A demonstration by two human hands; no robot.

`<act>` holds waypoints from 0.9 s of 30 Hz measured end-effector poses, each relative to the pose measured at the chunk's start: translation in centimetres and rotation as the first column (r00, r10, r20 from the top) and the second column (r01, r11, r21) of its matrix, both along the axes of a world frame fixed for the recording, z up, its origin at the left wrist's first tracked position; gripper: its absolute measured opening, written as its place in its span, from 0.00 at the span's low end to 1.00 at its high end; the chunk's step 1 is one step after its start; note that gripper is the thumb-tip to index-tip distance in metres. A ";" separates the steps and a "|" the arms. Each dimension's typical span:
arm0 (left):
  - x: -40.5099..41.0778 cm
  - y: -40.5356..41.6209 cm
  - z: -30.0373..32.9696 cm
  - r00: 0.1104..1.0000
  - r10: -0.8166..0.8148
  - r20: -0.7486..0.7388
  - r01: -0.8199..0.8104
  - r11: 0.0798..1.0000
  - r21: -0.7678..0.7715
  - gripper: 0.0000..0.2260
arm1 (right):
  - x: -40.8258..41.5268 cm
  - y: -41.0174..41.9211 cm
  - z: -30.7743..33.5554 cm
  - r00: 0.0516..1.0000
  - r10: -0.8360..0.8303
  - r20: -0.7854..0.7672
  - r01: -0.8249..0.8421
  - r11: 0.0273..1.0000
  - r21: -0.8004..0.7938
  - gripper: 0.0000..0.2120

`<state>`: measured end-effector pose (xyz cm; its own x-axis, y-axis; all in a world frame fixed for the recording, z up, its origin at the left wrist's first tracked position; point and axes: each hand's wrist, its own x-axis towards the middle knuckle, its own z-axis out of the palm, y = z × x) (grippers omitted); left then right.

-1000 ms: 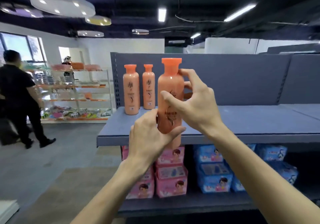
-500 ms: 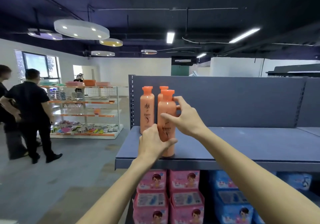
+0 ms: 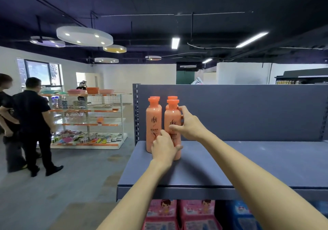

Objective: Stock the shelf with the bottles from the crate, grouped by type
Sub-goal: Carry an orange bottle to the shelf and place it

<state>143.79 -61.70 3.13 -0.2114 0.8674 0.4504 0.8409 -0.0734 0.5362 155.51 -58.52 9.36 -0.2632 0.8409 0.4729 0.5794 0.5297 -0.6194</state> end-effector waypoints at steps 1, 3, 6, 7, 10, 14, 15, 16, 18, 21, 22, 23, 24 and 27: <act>0.1 0.4 0.2 1.000 0.016 -0.021 -0.016 1.000 -0.008 0.27 | 0.0 0.5 -0.1 1.000 -0.002 -0.002 0.002 1.000 -0.002 0.33; 0.2 1.2 0.4 0.999 0.036 -0.039 -0.037 0.999 -0.019 0.27 | 0.0 1.4 -0.2 1.000 -0.007 -0.001 0.007 1.000 0.001 0.33; 0.3 2.2 0.4 0.999 0.048 -0.014 -0.048 0.999 -0.025 0.26 | 0.0 2.6 -0.4 1.000 -0.016 0.008 0.016 1.000 0.026 0.33; 0.4 2.4 0.4 0.999 0.047 -0.002 -0.047 0.999 -0.025 0.26 | 0.0 3.0 -0.5 1.000 -0.019 0.012 0.019 0.999 0.032 0.33; 0.6 3.0 0.2 0.999 0.048 0.011 -0.048 0.998 -0.031 0.25 | -0.1 3.8 -0.5 0.999 -0.029 0.025 0.028 0.999 0.045 0.32; 0.8 3.9 0.1 0.998 0.056 0.009 -0.056 0.997 -0.047 0.24 | 0.0 4.8 -0.6 0.999 -0.032 0.031 0.030 0.998 0.056 0.30; 0.9 4.1 0.1 0.998 0.056 0.007 -0.056 0.997 -0.046 0.24 | 0.0 5.0 -0.7 0.999 -0.030 0.030 0.028 0.998 0.055 0.30; 0.9 4.3 0.0 0.998 0.058 0.004 -0.058 0.997 -0.044 0.24 | 0.1 5.2 -0.7 0.999 -0.029 0.030 0.027 0.998 0.052 0.31; 0.9 4.6 0.0 0.998 0.062 -0.004 -0.062 0.997 -0.039 0.24 | 0.0 5.5 -0.7 0.999 -0.035 0.032 0.033 0.998 0.049 0.31; 0.9 4.8 -0.1 0.998 0.061 -0.006 -0.061 0.998 -0.028 0.24 | 0.0 5.7 -0.6 0.998 -0.048 0.044 0.045 0.998 0.050 0.30; 0.9 4.8 -0.1 0.998 0.061 -0.007 -0.061 0.998 -0.024 0.24 | 0.0 5.7 -0.6 0.998 -0.048 0.045 0.046 0.998 0.048 0.30; 0.9 4.8 -0.2 0.998 0.060 -0.006 -0.060 0.998 -0.019 0.24 | 0.0 5.7 -0.5 0.998 -0.048 0.044 0.046 0.998 0.045 0.30; 0.8 4.8 -0.2 0.998 0.058 -0.003 -0.058 0.998 -0.014 0.24 | 0.0 5.6 -0.5 0.998 -0.048 0.042 0.046 0.998 0.044 0.31; 0.9 4.7 -0.3 0.998 0.056 -0.004 -0.056 0.998 -0.005 0.24 | -0.2 5.3 -0.7 0.998 -0.052 0.034 0.051 0.998 0.030 0.32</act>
